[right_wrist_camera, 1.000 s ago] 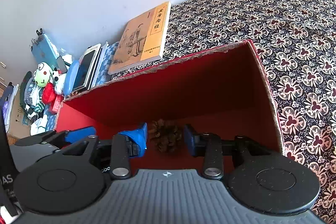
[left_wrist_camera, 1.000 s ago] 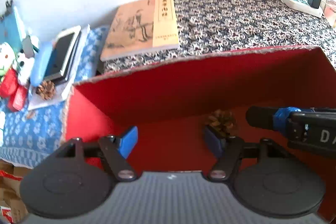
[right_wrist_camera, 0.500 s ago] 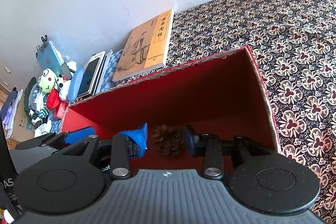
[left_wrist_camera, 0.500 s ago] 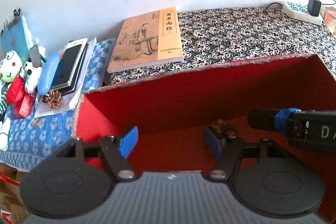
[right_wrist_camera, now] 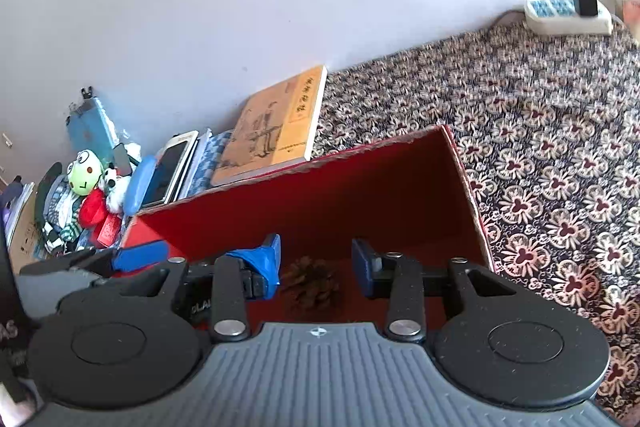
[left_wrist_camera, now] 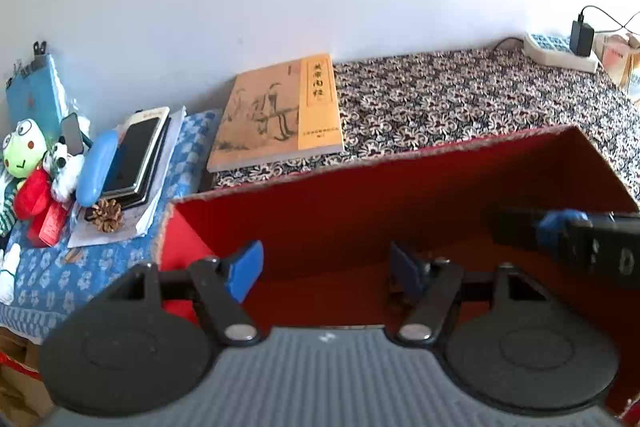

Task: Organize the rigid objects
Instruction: 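Open the right tool to drop the pine cone into the box, then return the right tool to the cluster and grasp the black oval item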

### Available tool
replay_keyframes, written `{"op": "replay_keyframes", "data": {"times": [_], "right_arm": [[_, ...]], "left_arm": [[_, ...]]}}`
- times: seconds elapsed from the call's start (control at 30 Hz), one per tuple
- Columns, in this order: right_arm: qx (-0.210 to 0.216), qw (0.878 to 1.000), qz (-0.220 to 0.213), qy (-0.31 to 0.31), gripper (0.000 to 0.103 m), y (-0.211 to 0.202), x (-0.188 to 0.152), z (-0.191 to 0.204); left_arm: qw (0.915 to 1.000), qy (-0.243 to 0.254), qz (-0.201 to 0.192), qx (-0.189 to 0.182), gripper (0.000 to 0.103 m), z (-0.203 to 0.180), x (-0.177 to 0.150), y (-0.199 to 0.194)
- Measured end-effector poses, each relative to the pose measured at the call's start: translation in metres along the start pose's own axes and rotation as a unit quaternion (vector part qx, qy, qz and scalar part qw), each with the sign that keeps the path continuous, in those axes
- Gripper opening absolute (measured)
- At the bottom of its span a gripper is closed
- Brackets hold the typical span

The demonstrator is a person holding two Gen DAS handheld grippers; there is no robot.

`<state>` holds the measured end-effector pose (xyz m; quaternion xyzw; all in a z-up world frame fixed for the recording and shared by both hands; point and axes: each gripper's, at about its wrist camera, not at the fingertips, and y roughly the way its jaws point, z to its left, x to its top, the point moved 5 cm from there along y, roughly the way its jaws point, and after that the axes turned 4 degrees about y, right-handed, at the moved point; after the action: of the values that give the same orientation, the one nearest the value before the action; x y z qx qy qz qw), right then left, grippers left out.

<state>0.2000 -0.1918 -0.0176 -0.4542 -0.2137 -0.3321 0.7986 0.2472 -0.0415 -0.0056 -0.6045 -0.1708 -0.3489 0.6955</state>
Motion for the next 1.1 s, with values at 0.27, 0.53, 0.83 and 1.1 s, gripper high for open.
{"op": "replay_keyframes", "data": {"times": [0.27,0.53,0.83,1.1], "right_arm": [[0.016,0.999,-0.048,-0.001,0.026,-0.037,-0.006,0.006],[0.012,0.997,-0.072,-0.019,0.027,-0.061,-0.020,0.014],[0.001,0.995,-0.081,-0.058,0.027,-0.081,-0.038,0.026],[0.039,0.995,-0.078,-0.055,0.027,-0.103,-0.051,0.027]], "left_arm": [[0.9999,-0.015,-0.006,0.004,0.075,0.002,-0.008,-0.034],[0.9997,-0.016,-0.013,0.011,0.079,0.002,-0.023,-0.072],[0.9991,-0.034,-0.025,-0.001,0.083,0.013,-0.038,-0.105],[0.9974,-0.049,-0.049,-0.019,0.085,0.033,-0.059,-0.135]]}}
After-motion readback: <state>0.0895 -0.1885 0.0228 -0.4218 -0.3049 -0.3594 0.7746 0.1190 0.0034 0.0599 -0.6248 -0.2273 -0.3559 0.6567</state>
